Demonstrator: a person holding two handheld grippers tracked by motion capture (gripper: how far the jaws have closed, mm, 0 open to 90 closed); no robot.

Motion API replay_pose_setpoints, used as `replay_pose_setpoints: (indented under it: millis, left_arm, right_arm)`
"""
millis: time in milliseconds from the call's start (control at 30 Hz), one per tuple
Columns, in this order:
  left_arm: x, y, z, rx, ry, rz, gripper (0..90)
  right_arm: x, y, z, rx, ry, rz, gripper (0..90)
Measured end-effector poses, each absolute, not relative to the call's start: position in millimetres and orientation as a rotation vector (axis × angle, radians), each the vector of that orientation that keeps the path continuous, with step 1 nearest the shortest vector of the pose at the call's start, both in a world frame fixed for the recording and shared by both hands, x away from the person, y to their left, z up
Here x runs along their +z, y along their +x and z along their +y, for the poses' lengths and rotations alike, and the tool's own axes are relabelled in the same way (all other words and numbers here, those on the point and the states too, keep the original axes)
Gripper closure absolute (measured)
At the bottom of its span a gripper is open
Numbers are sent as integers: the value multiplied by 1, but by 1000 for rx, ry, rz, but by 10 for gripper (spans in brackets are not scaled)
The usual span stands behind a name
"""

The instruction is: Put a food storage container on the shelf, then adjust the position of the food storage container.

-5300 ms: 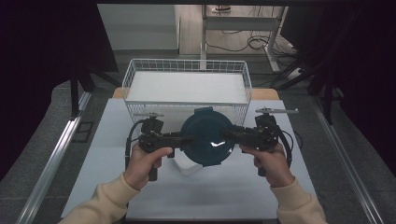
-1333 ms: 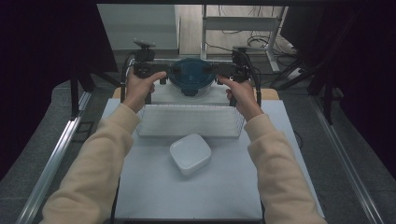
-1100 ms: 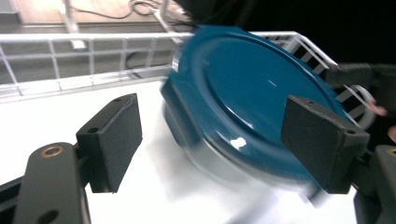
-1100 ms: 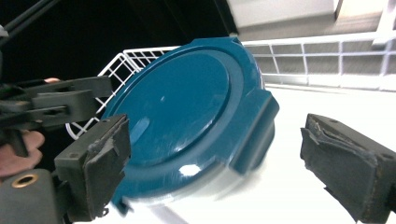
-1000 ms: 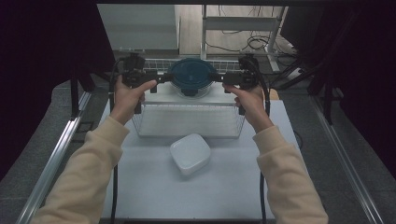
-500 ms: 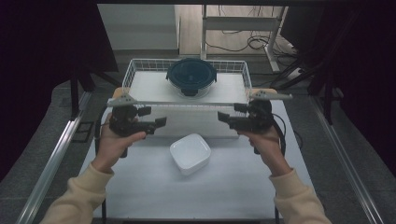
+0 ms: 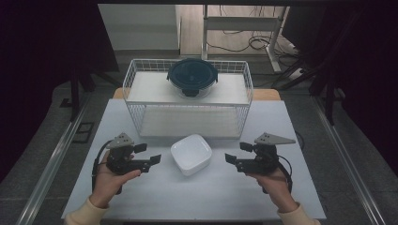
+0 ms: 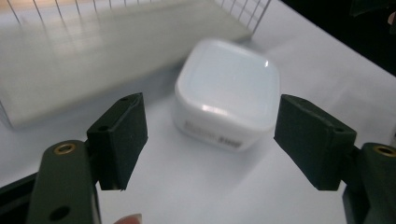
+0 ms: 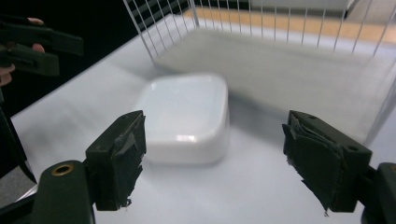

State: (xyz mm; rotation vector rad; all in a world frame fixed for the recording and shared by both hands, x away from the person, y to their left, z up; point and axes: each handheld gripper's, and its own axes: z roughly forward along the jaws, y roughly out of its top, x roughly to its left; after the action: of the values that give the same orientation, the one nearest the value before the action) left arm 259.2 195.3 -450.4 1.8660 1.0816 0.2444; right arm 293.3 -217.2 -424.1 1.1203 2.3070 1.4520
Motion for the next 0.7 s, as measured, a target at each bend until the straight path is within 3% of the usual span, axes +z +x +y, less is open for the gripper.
replay_pose_setpoints:
  millis: [200,700]
  left_arm:
    - [-472,255,200,234,1880,1116,251]
    - [-487,250,198,238,1921,1146,266]
  right_arm:
    - [-464,284,-228,1365,1195,2320,213]
    - [-467,279,-229,1355,1182,2329,212]
